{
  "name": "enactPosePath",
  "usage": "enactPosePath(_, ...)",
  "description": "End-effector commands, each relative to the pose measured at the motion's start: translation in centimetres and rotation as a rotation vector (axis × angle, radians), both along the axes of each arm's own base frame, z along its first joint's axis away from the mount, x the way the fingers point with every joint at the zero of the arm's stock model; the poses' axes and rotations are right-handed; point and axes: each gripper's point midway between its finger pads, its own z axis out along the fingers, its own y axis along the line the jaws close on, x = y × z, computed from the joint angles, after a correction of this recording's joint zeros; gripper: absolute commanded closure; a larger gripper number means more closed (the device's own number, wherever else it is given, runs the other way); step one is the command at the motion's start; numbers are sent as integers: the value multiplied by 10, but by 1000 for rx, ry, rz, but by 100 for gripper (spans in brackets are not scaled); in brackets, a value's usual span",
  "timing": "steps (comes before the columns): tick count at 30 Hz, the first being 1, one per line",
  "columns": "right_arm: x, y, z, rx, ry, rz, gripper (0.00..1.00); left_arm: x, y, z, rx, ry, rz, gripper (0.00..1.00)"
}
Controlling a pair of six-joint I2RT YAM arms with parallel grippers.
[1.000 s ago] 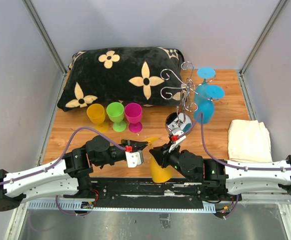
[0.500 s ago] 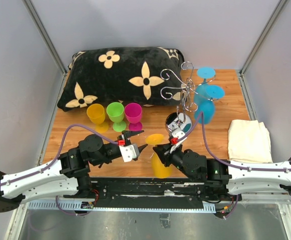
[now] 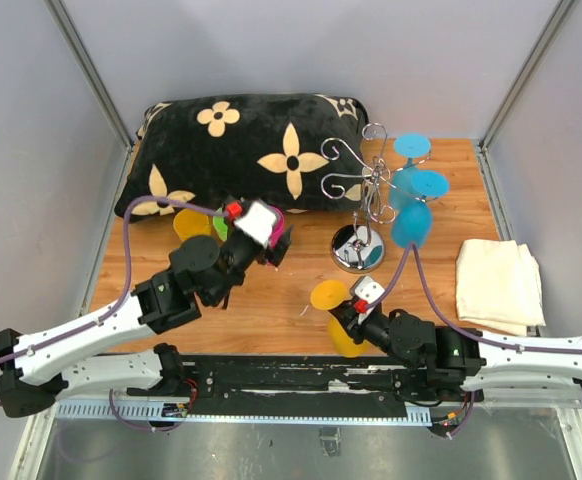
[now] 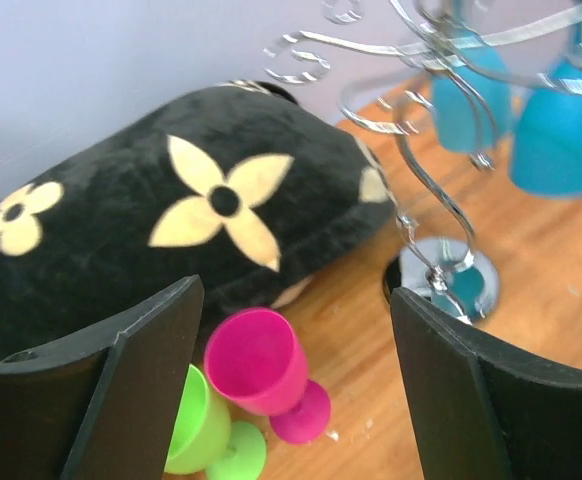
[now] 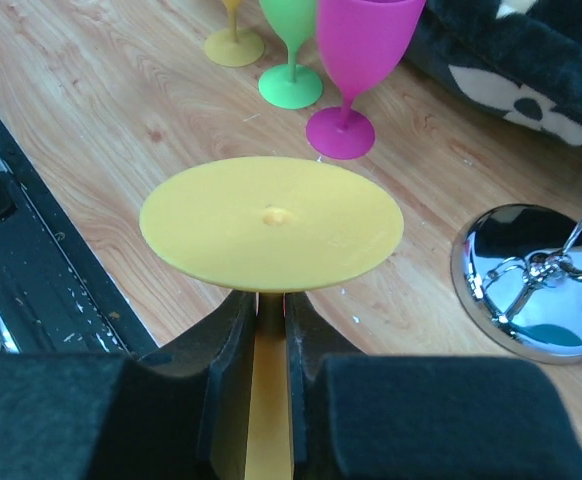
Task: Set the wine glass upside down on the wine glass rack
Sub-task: Turn the wine glass upside down at the wine rack.
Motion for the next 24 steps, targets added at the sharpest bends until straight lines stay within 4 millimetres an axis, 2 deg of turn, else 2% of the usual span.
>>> enactPosePath(1, 3, -14, 3, -65, -84, 20, 99, 31, 6, 31, -182, 134, 77, 18)
enactPosePath(4, 6, -20, 11, -78, -142, 23, 99, 44, -6, 40, -208, 192, 16, 18)
enactPosePath(8, 9, -18, 29, -106, -242, 62, 99, 57, -21, 49, -220, 233, -31, 16)
enactPosePath(10, 14, -12, 41, -111, -254, 92, 99, 63, -26, 52, -224, 259, -43, 15)
enactPosePath(13, 19, 3, 45, -87, -200, 206, 99, 69, -29, 48, -224, 284, -49, 15)
enactPosePath(14, 27, 3, 47, -71, -186, 208, 99, 71, -28, 47, -225, 288, -49, 15)
enactPosePath(17, 23, 11, 54, 8, -171, 354, 99, 74, -25, 49, -243, 302, -61, 14)
enactPosePath(19, 6, 14, 64, 82, -190, 507, 99, 75, -25, 51, -255, 310, -80, 14)
enactPosePath(21, -2, 7, 75, 139, -231, 566, 99, 76, -26, 53, -261, 311, -90, 14)
enactPosePath(24, -5, -12, 93, 192, -320, 550, 99, 77, -28, 52, -258, 315, -96, 14)
